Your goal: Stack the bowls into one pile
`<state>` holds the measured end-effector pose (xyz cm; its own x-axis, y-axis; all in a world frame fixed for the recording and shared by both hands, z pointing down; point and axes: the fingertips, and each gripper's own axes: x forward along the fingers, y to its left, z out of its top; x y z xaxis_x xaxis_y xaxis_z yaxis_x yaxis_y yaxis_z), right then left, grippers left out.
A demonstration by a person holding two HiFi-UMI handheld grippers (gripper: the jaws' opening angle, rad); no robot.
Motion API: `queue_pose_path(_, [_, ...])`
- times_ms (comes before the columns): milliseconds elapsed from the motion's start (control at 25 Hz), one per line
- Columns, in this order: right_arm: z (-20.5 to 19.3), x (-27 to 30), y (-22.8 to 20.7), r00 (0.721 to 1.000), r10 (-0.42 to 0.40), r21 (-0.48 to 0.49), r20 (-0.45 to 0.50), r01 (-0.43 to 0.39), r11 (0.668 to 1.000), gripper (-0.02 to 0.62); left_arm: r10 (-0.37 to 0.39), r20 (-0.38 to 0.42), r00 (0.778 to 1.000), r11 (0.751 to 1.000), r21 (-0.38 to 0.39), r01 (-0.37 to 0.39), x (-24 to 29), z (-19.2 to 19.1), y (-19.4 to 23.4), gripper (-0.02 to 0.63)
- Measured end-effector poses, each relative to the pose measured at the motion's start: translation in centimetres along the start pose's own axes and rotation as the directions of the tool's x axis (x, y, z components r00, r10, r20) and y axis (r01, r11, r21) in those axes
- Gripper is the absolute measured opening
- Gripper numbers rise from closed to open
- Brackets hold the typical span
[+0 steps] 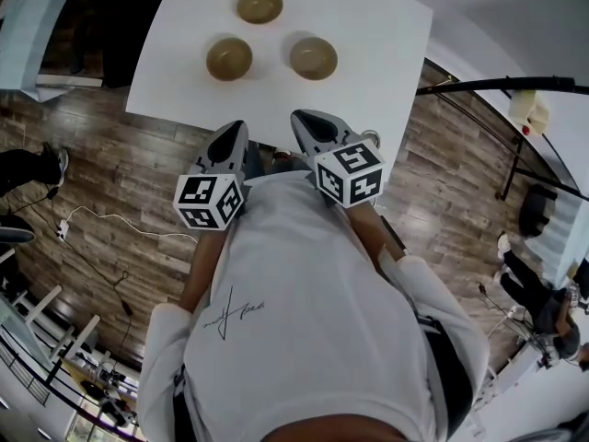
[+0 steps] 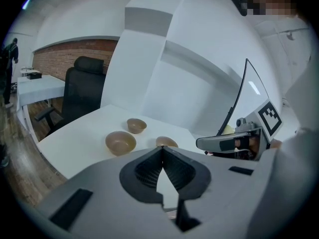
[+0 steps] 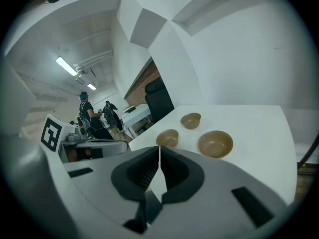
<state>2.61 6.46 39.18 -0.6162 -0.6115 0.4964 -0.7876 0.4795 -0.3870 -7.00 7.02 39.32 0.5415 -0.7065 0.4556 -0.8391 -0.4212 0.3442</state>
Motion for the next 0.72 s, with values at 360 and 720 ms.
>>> queue_pose_path(360, [2.2, 0.4, -1.6, 0.998, -0.039, -0.039, 0.046, 0.041, 0.998, 0.012, 0.011, 0.015, 1.000, 1.000, -0.003, -0.011, 1.7, 1.7, 1.1, 0.008])
queue_pose_path(720, [3.9, 2.2, -3.4, 0.998, -0.062, -0.055, 0.030, 0.063, 0.996, 0.012, 0.015, 0.013, 1.000, 1.000, -0.024, -0.015, 3.6, 2.8, 2.4, 0.008])
